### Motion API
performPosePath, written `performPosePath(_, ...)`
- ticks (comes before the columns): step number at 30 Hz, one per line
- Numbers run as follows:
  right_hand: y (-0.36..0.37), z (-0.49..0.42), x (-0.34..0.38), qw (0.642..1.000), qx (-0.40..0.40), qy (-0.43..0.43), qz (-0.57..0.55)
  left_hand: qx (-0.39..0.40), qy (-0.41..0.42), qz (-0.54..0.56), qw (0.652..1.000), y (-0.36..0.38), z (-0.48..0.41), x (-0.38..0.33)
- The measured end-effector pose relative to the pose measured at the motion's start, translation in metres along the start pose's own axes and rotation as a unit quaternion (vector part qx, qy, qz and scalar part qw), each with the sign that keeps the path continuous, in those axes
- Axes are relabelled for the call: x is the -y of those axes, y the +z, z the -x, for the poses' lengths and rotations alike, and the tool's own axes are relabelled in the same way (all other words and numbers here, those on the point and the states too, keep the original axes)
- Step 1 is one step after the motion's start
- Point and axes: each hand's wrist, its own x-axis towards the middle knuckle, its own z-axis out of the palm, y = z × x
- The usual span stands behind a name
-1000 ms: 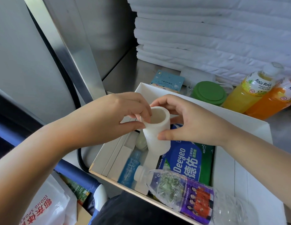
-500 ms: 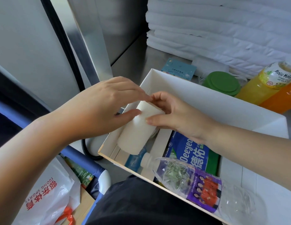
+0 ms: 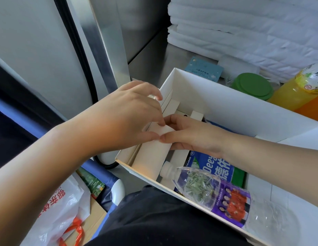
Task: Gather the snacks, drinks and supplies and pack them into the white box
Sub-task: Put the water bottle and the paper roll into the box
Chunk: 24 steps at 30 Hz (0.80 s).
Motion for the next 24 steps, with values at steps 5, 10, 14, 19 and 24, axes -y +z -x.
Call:
performPosePath(5, 0.001, 0.005, 0.008, 0.969, -0.049, -0.049, 0.235, 0.030, -0.015, -0.026, 0.999, 0.001, -0.004, -0.002)
performPosePath(10, -0.004, 0.006, 0.006, 0.935, -0.093, -0.096, 0.329, 0.080, -0.002, -0.058, 0.995, 0.006, -0.011, -0.003)
performPosePath(14, -0.005, 0.004, 0.001, 0.919, -0.112, -0.103, 0.364, 0.097, 0.005, -0.073, 0.993, 0.006, -0.017, -0.004)
performPosePath(19, -0.004, 0.007, 0.002, 0.908, -0.096, -0.087, 0.398, 0.114, 0.000, -0.056, 0.992, 0.008, -0.019, -0.001)
performPosePath(24, -0.012, 0.030, 0.022, 0.858, -0.117, -0.115, 0.486, 0.091, 0.018, -0.045, 0.995, 0.005, -0.018, 0.001)
